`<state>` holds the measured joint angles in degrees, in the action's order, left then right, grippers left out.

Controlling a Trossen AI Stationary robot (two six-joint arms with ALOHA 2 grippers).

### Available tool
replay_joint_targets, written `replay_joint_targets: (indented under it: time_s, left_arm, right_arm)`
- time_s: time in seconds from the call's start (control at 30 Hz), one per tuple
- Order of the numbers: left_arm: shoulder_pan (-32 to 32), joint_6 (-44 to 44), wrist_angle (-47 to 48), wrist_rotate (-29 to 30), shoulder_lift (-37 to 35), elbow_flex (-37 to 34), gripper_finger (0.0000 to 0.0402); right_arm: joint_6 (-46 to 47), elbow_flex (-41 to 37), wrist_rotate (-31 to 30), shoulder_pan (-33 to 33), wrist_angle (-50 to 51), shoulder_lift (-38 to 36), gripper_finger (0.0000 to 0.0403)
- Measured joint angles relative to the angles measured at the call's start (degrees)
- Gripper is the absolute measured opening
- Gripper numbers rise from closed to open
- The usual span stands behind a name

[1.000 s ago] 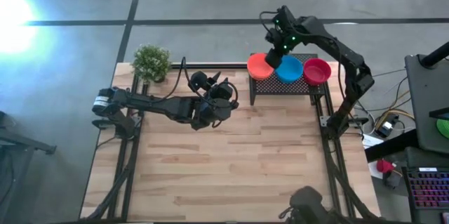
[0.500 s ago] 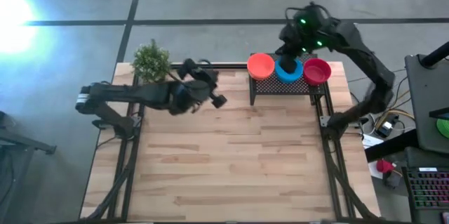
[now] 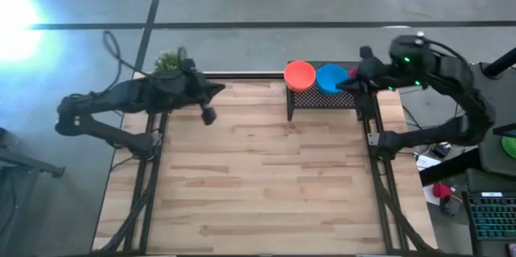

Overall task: Pick & Place Mini bowls
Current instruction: Return to Home Position

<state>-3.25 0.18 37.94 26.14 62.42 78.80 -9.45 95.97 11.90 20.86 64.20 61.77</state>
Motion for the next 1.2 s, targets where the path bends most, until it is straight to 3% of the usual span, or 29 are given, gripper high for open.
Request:
replay_joint_targets:
  time_s: [0.2, 0.33, 0.57, 0.87, 1.2]
  left_arm:
    - [-1.2, 0.3, -7.0, -8.3, -12.7, -10.4, 0.0000]
    - [-1.2, 0.6, -11.6, -10.8, -21.1, -18.0, 0.0000]
    - [-1.1, -0.4, -15.5, -13.7, -34.1, -28.6, 0.0000]
    - [-1.1, -1.8, -17.6, -14.6, -47.4, -37.0, 0.0000]
    - [-1.1, -1.9, -19.0, -14.7, -59.4, -43.5, 0.0000]
  right_arm:
    - [0.3, -8.3, 9.3, -4.0, -6.4, -8.6, 0.0008]
    - [1.0, -15.0, 10.1, -4.8, -10.5, -14.2, 0.0008]
    - [3.6, -24.5, 10.2, -4.8, -17.9, -24.6, 0.0008]
    - [10.0, -35.4, 10.0, -4.7, -25.5, -39.1, 0.0008]
    - [12.5, -45.2, 1.7, -4.7, -30.7, -53.9, 0.0008]
